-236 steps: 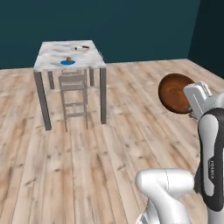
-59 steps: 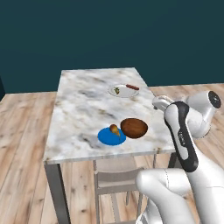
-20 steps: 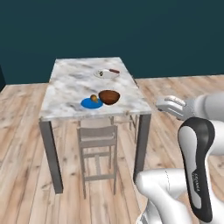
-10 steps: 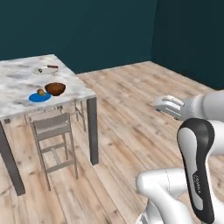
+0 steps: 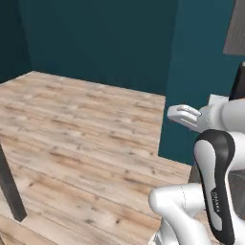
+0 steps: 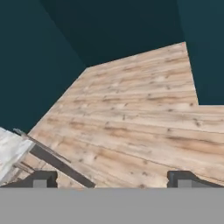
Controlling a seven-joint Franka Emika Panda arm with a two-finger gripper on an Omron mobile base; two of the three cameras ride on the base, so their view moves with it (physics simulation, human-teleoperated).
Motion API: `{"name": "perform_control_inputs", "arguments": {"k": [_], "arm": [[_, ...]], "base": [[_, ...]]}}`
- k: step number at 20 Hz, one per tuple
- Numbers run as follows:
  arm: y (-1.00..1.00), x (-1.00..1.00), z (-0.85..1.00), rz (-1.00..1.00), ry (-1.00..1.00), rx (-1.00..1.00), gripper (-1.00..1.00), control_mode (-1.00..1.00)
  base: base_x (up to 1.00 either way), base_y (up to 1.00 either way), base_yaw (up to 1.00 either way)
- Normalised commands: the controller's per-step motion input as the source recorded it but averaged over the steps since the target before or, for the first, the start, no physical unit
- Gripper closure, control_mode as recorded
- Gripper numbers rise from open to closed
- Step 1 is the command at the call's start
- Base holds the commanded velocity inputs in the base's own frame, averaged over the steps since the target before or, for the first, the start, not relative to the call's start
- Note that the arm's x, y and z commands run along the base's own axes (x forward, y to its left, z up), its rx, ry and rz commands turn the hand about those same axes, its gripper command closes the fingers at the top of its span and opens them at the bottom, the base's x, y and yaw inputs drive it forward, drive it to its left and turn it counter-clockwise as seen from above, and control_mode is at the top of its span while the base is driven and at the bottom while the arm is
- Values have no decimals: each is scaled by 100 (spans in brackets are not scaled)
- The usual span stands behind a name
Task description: Take the smaller bowl and place it next to the appetizer plate on the dining counter , and place the larger bowl next to the plate with cooked food.
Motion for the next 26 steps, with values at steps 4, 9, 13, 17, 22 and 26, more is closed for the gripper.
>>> {"name": "perform_control_inputs", "arguments": {"k": [4,9,13,17,22,26], "arm": [[0,0,0,0,0,0,-100,100],[0,0,0,0,0,0,-100,100],[0,0,0,0,0,0,-100,100],[0,0,0,0,0,0,-100,100],[0,0,0,0,0,0,-100,100],[0,0,0,0,0,0,-100,100]], "base": [[-28,0,-95],[-21,-55,-67],[-10,-100,-35],[-11,-100,-16],[-10,-100,-13],[-7,-100,-12]]}}
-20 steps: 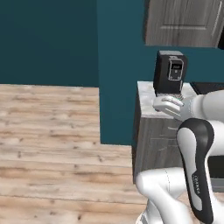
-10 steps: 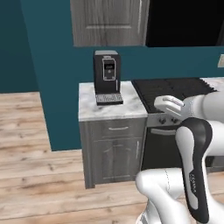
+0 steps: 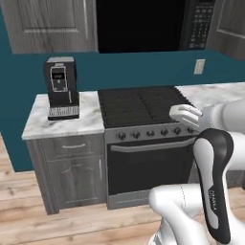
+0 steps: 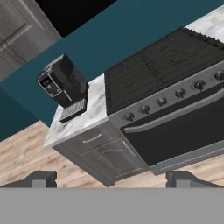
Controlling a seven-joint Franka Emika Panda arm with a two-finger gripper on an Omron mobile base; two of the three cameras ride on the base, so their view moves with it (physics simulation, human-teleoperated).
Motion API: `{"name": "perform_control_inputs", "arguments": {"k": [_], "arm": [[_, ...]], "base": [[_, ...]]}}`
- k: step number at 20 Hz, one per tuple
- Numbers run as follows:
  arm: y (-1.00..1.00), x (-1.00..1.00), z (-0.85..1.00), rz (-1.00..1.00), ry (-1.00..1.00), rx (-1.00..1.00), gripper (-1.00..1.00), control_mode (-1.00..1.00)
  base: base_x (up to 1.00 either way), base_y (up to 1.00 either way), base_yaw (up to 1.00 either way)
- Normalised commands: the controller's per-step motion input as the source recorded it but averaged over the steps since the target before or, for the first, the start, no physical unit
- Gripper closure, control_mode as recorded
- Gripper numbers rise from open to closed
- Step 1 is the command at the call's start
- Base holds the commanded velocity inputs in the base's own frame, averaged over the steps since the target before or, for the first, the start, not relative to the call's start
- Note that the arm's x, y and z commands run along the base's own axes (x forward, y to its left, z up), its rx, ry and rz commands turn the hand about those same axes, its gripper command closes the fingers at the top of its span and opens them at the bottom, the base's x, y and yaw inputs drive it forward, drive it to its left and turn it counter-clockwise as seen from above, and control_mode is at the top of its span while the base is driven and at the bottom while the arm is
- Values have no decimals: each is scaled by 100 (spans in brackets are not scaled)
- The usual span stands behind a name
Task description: Take the smaller bowl and place it next to the appetizer plate on the dining counter , and place the larger bowl next to the plate with cooked food.
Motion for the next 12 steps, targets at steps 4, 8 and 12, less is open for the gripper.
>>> {"name": "perform_control_inputs", "arguments": {"k": [4,8,12], "arm": [[0,0,0,0,0,0,-100,100],[0,0,0,0,0,0,-100,100],[0,0,0,0,0,0,-100,100]], "base": [[-5,-100,-10],[-18,-100,-12],[0,-100,-12]]}}
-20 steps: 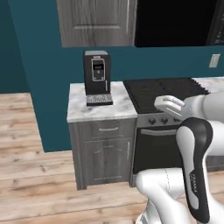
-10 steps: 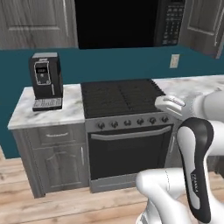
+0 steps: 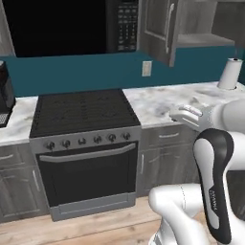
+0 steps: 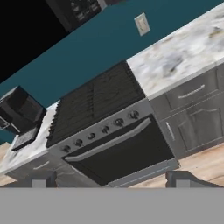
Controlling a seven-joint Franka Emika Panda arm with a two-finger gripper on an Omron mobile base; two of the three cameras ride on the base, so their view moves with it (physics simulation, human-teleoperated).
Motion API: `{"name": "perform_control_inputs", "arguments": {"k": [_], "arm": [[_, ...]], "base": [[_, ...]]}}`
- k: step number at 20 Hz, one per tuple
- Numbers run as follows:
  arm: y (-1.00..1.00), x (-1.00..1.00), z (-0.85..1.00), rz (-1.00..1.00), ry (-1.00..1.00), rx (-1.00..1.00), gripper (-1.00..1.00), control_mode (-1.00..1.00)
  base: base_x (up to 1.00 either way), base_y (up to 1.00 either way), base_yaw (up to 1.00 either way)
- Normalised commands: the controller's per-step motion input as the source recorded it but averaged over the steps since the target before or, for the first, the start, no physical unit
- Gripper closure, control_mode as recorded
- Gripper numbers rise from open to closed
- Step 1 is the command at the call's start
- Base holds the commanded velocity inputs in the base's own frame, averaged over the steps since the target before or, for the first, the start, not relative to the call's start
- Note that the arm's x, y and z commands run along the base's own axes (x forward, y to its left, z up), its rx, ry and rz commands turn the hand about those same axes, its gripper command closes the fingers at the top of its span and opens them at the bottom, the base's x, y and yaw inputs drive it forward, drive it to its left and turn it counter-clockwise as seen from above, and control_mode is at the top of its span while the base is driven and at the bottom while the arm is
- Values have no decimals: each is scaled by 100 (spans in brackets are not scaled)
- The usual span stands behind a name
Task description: Take the smaller bowl and place it next to the appetizer plate on the dining counter , and place the larger bowl next to the plate with cooked food.
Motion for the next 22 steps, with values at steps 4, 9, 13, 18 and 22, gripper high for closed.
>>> {"name": "perform_control_inputs", "arguments": {"k": [4,9,13,18,22], "arm": [[0,0,0,0,0,0,-100,100],[0,0,0,0,0,0,-100,100],[0,0,0,0,0,0,-100,100],[0,0,0,0,0,0,-100,100],[0,0,0,0,0,0,-100,100]], "base": [[10,-100,-10],[26,-64,-13],[80,0,-11],[89,-5,-6],[95,-9,0]]}}
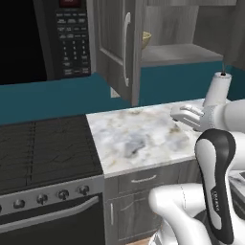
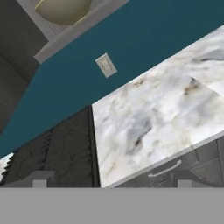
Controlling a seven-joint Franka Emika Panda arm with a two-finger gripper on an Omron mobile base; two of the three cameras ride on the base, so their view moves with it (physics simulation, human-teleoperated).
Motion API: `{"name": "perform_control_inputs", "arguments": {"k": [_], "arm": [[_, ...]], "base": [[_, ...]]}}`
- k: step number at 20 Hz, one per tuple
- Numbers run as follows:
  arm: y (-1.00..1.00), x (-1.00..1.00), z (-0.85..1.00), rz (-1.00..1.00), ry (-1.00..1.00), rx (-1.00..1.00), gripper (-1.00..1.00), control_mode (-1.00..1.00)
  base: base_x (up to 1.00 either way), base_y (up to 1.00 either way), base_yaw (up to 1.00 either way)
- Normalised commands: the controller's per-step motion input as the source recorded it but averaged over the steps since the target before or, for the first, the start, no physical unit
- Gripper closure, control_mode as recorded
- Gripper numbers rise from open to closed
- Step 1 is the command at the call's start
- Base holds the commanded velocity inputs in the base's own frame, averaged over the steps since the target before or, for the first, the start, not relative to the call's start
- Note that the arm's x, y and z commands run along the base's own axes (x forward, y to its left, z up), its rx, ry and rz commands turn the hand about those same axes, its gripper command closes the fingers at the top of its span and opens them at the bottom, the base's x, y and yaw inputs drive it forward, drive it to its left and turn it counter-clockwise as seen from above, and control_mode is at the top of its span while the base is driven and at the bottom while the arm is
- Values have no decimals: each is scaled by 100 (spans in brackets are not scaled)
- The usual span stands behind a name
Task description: Take the smaller bowl and place it next to the appetizer plate on the dining counter , and place the larger bowl next to the plate with cooked food.
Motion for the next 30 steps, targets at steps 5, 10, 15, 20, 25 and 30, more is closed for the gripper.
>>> {"name": "perform_control_inputs", "arguments": {"k": [5,10,15,20,25,30], "arm": [[0,0,0,0,0,0,-100,100],[0,0,0,0,0,0,-100,100],[0,0,0,0,0,0,-100,100],[0,0,0,0,0,0,-100,100],[-7,-4,12,1,1,3,-100,-100],[-35,-29,89,-6,0,12,-100,-100]], "base": [[98,-17,0],[77,-24,11],[22,-23,28],[12,-8,28],[8,-10,14],[0,0,0]]}}
